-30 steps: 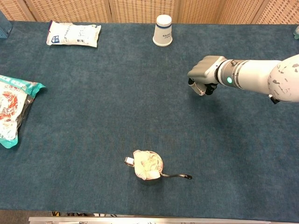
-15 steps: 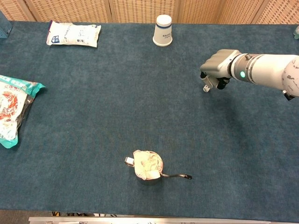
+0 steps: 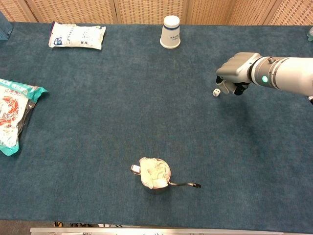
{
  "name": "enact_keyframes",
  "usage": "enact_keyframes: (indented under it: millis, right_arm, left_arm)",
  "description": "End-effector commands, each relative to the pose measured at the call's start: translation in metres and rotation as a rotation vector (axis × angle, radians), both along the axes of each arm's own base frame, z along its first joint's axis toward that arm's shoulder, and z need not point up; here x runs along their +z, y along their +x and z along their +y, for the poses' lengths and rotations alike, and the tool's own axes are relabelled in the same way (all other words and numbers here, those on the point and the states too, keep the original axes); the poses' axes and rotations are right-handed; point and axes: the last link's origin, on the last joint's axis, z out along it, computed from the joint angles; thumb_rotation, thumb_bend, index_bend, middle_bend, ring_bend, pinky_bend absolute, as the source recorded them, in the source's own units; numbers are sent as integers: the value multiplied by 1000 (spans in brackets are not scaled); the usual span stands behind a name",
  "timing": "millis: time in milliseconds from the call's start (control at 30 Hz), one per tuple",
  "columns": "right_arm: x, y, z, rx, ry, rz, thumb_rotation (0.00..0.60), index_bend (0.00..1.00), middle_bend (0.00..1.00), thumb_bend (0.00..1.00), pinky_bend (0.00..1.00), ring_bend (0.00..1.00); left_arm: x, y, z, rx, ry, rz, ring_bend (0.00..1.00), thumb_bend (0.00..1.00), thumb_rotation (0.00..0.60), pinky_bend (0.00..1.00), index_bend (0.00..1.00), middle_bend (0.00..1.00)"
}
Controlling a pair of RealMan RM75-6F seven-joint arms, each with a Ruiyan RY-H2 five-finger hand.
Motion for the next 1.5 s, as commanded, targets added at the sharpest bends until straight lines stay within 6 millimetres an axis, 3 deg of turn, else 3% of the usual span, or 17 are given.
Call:
enact_keyframes:
  millis: [33,533,1500]
  right_arm:
    - [0,-2,0,-3,1,9,600,447,1000,1000,955,972]
    - [-9,-11,-8,-32,4,14,600,447,1000,1000,955,972]
    - [-23,-1,-11,7,12,-3,600,444,1000,1000,955,972]
  left_arm:
    - [0,0,0,0,1,1,228,511,600,361,417,333]
    - [2,-1,0,2,4,-9,229,511,600,361,420,336]
    - [3,2,-2,-9,5,-14,229,511,600,361,421,337]
